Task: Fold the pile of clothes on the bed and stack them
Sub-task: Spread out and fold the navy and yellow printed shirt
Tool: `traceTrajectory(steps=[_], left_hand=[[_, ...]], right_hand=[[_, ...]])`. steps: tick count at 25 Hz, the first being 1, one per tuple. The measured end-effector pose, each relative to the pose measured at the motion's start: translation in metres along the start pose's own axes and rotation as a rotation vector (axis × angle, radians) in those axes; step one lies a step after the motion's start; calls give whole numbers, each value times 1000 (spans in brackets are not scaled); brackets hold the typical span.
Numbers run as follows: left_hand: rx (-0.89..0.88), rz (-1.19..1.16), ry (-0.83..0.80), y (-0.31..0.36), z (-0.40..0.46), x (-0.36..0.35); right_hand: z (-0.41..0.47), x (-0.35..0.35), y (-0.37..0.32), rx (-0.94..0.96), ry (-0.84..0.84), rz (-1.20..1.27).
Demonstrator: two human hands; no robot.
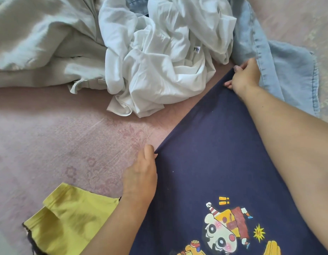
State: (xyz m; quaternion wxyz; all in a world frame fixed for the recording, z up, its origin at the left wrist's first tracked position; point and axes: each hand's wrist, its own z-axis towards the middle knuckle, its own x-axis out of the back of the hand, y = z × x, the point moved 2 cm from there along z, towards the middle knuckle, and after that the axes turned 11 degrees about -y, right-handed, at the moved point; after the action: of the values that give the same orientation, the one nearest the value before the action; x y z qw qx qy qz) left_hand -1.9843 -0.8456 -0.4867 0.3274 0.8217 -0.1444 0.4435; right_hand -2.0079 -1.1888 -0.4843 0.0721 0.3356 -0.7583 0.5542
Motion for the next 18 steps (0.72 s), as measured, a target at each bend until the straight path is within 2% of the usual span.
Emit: traceTrajectory(steps=[1, 2, 3, 5, 8, 10, 12, 14, 15, 18], left_hand=[[-93, 202, 51, -2, 1, -8], [-133, 310, 78, -7, 4, -15], [-173, 376, 99, -11, 6, -19], [-223, 417, 157, -18, 8, -26], [-248, 358, 317, -1, -1, -30], [-472, 332, 215, 30, -8, -41], [-676, 371, 7, 47, -5, -58], [-632, 374, -96, 45, 13, -65], [-589, 370, -126, 43, 20, -66], [-560, 422, -137, 38, 28, -70]], right_hand=[[2, -5, 2, -29, 24, 23], [4, -8, 4, -29, 47, -21], [5, -12, 4, -4, 56, -157], [0, -15, 4, 90, 22, -396], [-27, -15, 10, 367, -60, -410], [-53, -9, 37, 502, 5, -448], [-82, -10, 64, 415, 109, -713], [-91, -18, 82, 214, -56, -1022], [-86, -19, 87, 167, -139, -1083], [-63, -20, 86, 124, -230, -1073]])
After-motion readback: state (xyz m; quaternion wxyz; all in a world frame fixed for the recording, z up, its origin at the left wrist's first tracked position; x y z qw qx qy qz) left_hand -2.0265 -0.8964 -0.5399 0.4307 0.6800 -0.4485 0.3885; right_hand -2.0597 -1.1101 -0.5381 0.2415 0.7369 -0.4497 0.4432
